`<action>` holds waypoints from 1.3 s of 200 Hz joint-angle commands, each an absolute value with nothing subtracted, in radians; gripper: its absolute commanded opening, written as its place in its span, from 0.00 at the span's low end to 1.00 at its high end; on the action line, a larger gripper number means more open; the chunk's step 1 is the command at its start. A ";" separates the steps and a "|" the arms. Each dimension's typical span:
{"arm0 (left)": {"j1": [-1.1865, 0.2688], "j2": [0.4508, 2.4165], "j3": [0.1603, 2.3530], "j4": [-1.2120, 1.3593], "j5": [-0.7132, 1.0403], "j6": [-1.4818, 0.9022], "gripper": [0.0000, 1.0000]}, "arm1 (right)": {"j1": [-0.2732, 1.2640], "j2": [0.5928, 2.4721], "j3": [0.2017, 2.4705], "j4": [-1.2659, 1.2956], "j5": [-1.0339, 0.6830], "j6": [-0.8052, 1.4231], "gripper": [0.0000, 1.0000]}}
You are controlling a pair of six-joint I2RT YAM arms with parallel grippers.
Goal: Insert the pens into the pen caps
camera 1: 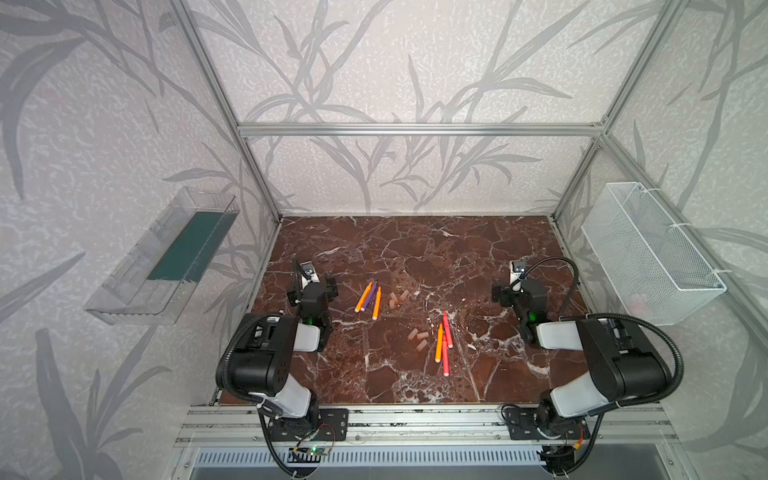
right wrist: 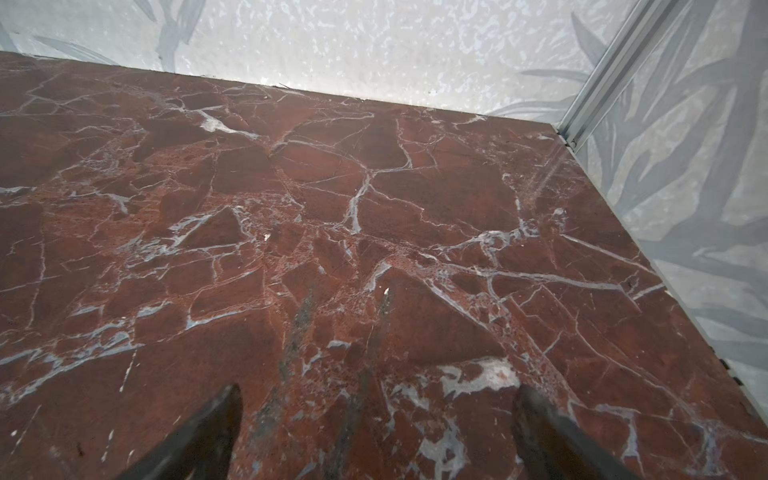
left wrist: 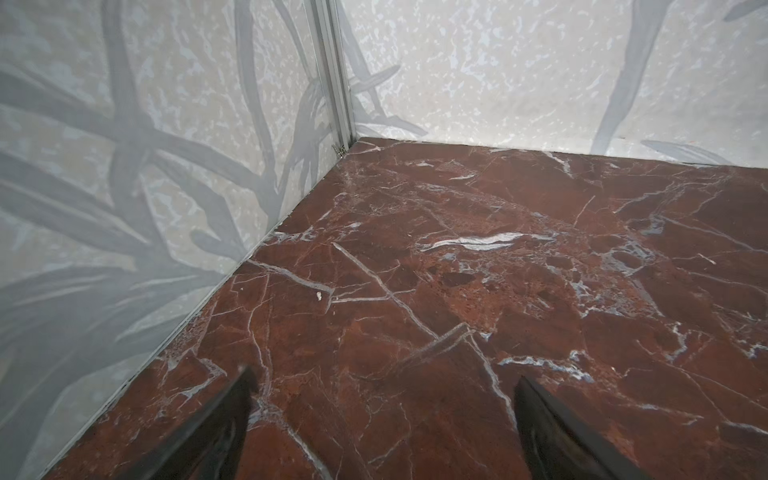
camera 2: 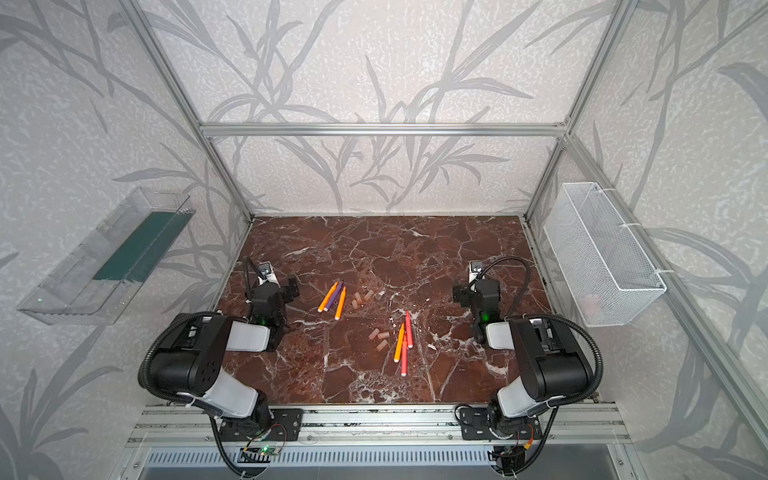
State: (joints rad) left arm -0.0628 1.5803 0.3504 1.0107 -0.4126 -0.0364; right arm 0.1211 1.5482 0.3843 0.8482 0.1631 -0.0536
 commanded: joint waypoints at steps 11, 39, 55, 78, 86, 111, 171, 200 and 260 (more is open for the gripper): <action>-0.062 1.587 0.347 1.044 -0.406 -0.023 0.99 | 0.120 1.540 0.391 0.868 0.160 -0.048 0.99; -0.063 1.587 0.347 1.045 -0.405 -0.023 0.99 | 0.120 1.540 0.391 0.868 0.160 -0.049 0.99; -0.063 1.588 0.348 1.044 -0.406 -0.022 0.99 | 0.120 1.540 0.391 0.868 0.160 -0.049 0.99; -0.063 1.587 0.347 1.045 -0.406 -0.023 0.99 | 0.120 1.540 0.391 0.868 0.160 -0.049 0.99; -0.062 1.588 0.347 1.044 -0.405 -0.024 0.99 | 0.120 1.540 0.391 0.867 0.160 -0.049 0.99; -0.063 1.588 0.347 1.044 -0.405 -0.023 0.99 | 0.120 1.540 0.391 0.868 0.160 -0.048 0.99; -0.062 1.588 0.347 1.044 -0.406 -0.023 0.99 | 0.120 1.540 0.391 0.868 0.160 -0.048 0.99; -0.062 1.588 0.347 1.043 -0.406 -0.023 0.99 | 0.148 1.489 0.360 0.922 0.200 -0.078 0.99; -0.062 1.588 0.348 1.043 -0.407 -0.023 0.99 | 0.209 1.029 0.395 0.380 0.301 0.082 0.99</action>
